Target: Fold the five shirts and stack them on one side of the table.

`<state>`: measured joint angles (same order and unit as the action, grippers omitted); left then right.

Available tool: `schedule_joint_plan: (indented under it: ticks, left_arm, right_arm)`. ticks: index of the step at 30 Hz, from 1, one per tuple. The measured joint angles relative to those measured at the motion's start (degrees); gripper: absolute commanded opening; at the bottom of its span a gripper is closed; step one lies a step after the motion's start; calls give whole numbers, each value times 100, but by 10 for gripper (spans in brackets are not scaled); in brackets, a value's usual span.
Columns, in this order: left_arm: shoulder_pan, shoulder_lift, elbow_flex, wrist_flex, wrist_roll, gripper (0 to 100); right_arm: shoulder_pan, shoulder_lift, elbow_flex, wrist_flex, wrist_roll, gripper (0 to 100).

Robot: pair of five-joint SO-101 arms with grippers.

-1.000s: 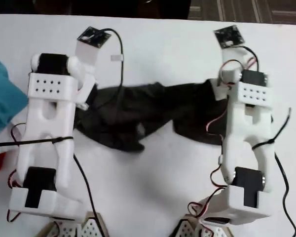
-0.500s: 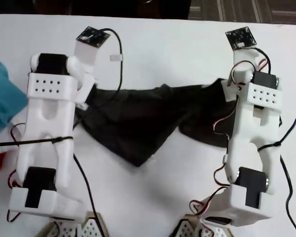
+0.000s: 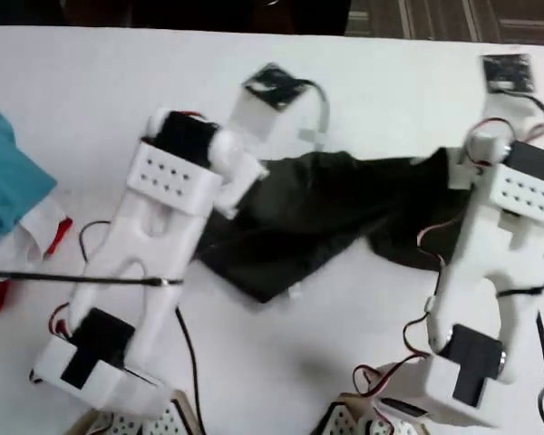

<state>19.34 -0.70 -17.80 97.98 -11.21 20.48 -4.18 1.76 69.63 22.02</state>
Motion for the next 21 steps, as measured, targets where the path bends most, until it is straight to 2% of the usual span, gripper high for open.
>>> schedule_joint_plan:
  ticks: [5,9,15,21]
  left_arm:
    - [677,0,-1020,0,0,28]
    - [1204,-9,-1204,0,0,35]
    - [1574,-9,-378,-44,0,195]
    - [1495,-18,325,-193,0,183]
  right_arm:
    - [105,-387,18,862,-62,200]
    - [325,-615,26,897,-202,204]
    - [431,-580,26,554,-220,321]
    - [431,-132,26,273,-668,345]
